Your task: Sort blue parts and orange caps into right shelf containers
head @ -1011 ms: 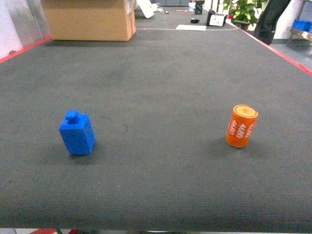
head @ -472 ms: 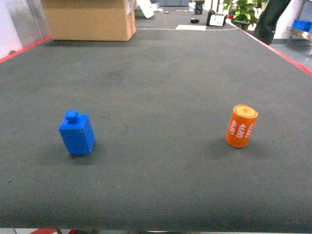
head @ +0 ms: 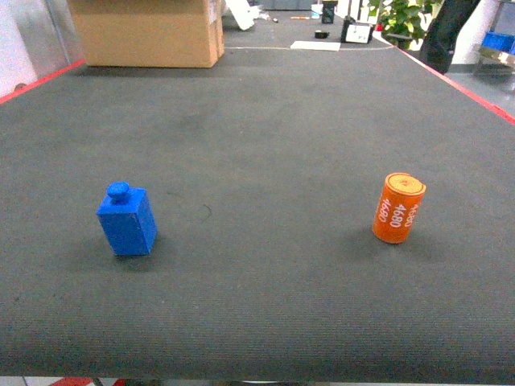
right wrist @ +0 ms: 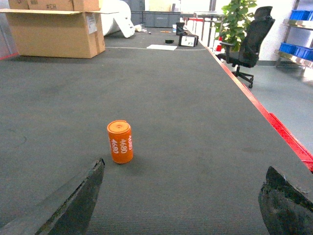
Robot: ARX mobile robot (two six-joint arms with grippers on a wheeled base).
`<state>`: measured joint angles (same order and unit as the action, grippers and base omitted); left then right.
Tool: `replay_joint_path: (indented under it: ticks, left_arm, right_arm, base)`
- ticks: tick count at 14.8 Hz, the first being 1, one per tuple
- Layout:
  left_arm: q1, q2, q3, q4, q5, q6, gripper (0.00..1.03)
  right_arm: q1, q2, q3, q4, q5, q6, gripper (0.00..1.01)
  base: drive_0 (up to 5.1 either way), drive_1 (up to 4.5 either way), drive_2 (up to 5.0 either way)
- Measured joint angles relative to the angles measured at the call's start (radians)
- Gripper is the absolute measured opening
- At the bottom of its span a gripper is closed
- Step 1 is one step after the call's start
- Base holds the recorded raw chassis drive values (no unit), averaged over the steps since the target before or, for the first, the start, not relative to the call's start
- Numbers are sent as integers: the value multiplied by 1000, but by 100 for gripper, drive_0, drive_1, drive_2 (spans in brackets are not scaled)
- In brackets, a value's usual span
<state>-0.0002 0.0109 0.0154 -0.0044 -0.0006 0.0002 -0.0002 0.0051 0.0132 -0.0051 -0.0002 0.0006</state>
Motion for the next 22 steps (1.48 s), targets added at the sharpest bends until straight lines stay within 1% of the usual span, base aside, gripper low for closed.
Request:
replay_joint_path:
  ticks: [4, 5, 6, 7, 8, 9, 11, 12, 13, 14, 16, 18, 19, 21, 22]
  left_arm:
    - [-1, 0, 0, -3, -4, 0, 98]
    - [-57, 39, 22, -80, -132, -11, 98]
    - [-119, 139, 42, -66, -267, -23, 98]
    - [-127, 229, 43, 25, -356, -26, 98]
    - [-114, 336, 62, 140, -356, -27, 98]
    - [-92, 756, 193, 531, -242, -41, 98]
    - [-164, 1028, 293, 696, -212, -46, 98]
    - [-193, 1143, 336, 746, -204, -50, 98]
    - [-217, 1247, 374, 769, -200, -50, 98]
    - [-230, 1320, 400, 776, -200, -53, 98]
    - [-248, 1476, 447, 782, -190, -53, 98]
    - [-245, 1549, 480, 806, -188, -58, 98]
    - [-238, 1571, 489, 815, -185, -66, 98]
    - [-223, 1633, 520, 829, -166, -99, 98]
    - [-218, 1654, 534, 830, -157, -100, 98]
  right_arm:
    - [0, 0, 0, -1, 0, 0, 98]
    - [-8, 19, 16, -77, -30, -12, 98]
    - [2, 82, 19, -77, -27, -26, 98]
    - [43, 144, 20, -7, -12, -36, 98]
    - [80, 246, 37, 99, -2, -36, 98]
    - [113, 680, 134, 508, 24, -47, 98]
    - [132, 947, 215, 692, 36, -53, 98]
    - [140, 1056, 254, 753, 48, -54, 98]
    - [146, 1182, 306, 803, 56, -52, 98]
    - [155, 1267, 344, 819, 67, -46, 98]
    - [181, 1421, 416, 829, 71, -35, 98]
    - [188, 1516, 485, 843, 72, -34, 98]
    - [192, 1557, 514, 845, 78, -32, 98]
    - [210, 1657, 590, 845, 85, -27, 98]
    - [212, 1691, 623, 846, 88, -27, 98]
  base:
    - [0, 0, 0]
    - [0, 0, 0]
    - [0, 0, 0]
    - [0, 0, 0]
    - [0, 0, 0]
    - [0, 0, 0]
    - [0, 0, 0]
    - [0, 0, 0]
    - [0, 0, 0]
    - [0, 0, 0]
    - [0, 0, 0]
    - [0, 0, 0]
    - [0, 0, 0]
    - [0, 0, 0]
    - [0, 0, 0]
